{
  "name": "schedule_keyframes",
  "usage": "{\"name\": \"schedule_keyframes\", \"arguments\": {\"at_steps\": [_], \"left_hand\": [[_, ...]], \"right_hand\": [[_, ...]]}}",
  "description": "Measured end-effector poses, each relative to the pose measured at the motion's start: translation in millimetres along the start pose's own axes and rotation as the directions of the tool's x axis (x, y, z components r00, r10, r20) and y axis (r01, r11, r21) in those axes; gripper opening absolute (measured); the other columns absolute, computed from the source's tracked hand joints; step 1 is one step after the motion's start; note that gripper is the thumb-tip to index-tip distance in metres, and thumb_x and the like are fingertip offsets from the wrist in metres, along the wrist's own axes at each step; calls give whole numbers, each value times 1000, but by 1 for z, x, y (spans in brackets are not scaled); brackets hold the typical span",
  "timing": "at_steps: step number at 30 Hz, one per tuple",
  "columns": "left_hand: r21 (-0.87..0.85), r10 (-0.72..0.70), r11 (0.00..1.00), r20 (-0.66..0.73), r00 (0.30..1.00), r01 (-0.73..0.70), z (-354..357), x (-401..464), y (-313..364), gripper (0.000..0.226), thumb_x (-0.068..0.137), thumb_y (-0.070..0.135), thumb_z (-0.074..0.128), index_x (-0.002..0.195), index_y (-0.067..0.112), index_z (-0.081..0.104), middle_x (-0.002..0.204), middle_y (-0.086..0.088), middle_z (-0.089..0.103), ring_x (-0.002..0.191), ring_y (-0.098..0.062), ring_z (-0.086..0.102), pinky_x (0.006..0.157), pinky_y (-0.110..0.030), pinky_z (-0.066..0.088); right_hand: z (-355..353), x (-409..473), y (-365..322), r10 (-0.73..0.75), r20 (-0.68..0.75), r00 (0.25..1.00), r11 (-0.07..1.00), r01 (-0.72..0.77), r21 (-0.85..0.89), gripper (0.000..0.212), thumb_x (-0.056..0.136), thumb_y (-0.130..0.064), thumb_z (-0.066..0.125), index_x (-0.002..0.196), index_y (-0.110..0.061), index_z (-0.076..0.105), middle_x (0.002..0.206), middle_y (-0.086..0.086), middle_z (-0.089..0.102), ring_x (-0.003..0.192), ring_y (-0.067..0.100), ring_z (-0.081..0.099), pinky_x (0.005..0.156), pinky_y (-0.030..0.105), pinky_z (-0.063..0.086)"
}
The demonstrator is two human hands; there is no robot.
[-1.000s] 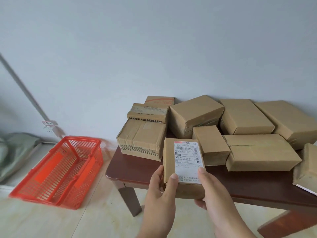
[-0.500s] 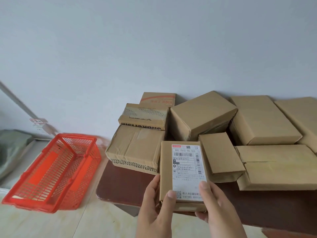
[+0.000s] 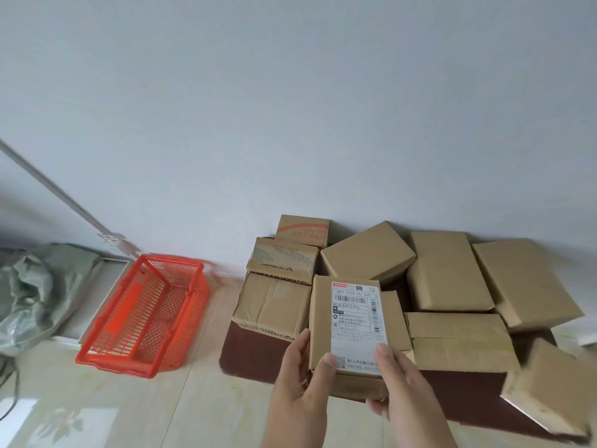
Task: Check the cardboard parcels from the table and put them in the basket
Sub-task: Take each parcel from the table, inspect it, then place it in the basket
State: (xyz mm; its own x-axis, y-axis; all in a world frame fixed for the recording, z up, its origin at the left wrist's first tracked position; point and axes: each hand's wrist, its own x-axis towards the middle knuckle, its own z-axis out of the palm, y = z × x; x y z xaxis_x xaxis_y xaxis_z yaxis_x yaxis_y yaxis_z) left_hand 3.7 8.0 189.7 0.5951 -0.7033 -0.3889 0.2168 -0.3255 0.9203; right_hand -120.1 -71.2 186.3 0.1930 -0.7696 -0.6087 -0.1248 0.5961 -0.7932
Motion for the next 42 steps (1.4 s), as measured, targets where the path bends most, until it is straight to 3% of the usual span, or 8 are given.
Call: {"name": "schedule_keyframes", "arguments": {"at_steps": [8,12,15,21,23,27,34,42], "left_hand": [[28,-35,999,-7,999,36,-14,-27,69,33,103,16,64,134,28,60,111,21,77,106,2,71,83,-12,53],[-1,-30,1000,-85,996,31,-45,-36,86,49,89,38,65,136,29,59,117,18,76,111,-2,71,93,-24,55],[-22,-31,999,-182,983,28,-83,-38,96,52,83,37,64,134,28,61,117,16,76,112,-4,70,91,-23,54],[-19,-35,999,-293,955,30,-182,-28,99,31,102,19,65,127,37,65,113,19,77,105,4,69,80,-14,50],[-24,-62,998,-303,951,57,-238,-15,90,35,103,15,63,129,37,65,115,18,77,107,3,69,83,-14,50],[-33,-106,994,-330,938,101,-310,7,85,45,88,38,64,133,40,65,121,17,76,117,-4,68,99,-30,50],[-12,-170,985,-221,960,171,-467,97,67,31,105,16,60,132,31,60,120,15,74,102,12,65,75,-2,45],[157,-216,960,-104,971,231,-542,187,72,33,106,24,61,121,54,60,110,29,74,101,16,64,76,-4,44]], "right_hand": [[9,-45,-61,8,143,990,999,-1,-50,25,106,-44,54,123,-36,70,101,-13,81,97,10,76,103,48,56],[40,-59,-73,24,231,973,997,-7,-73,21,106,-38,57,124,-33,68,100,-12,81,91,5,77,101,44,55],[74,-64,-75,68,305,950,995,-43,-88,32,103,-38,63,135,-32,64,109,-13,80,108,10,74,107,46,53],[169,-81,-75,117,496,860,966,16,-256,25,109,-21,53,121,-30,73,105,-16,81,98,0,75,88,22,55],[225,-83,-60,124,489,864,946,46,-320,27,110,-23,53,122,-32,75,109,-17,80,103,3,75,100,31,54],[302,-86,-42,115,511,852,917,106,-384,27,109,-29,53,120,-39,76,115,-21,78,111,1,71,98,28,49],[470,-71,2,63,328,943,937,58,-345,22,105,-28,63,127,-33,65,110,-24,77,105,-5,71,99,27,53],[562,-32,0,52,278,959,901,75,-427,25,108,-25,57,118,-45,68,106,-34,74,96,-17,66,78,6,51]]}}
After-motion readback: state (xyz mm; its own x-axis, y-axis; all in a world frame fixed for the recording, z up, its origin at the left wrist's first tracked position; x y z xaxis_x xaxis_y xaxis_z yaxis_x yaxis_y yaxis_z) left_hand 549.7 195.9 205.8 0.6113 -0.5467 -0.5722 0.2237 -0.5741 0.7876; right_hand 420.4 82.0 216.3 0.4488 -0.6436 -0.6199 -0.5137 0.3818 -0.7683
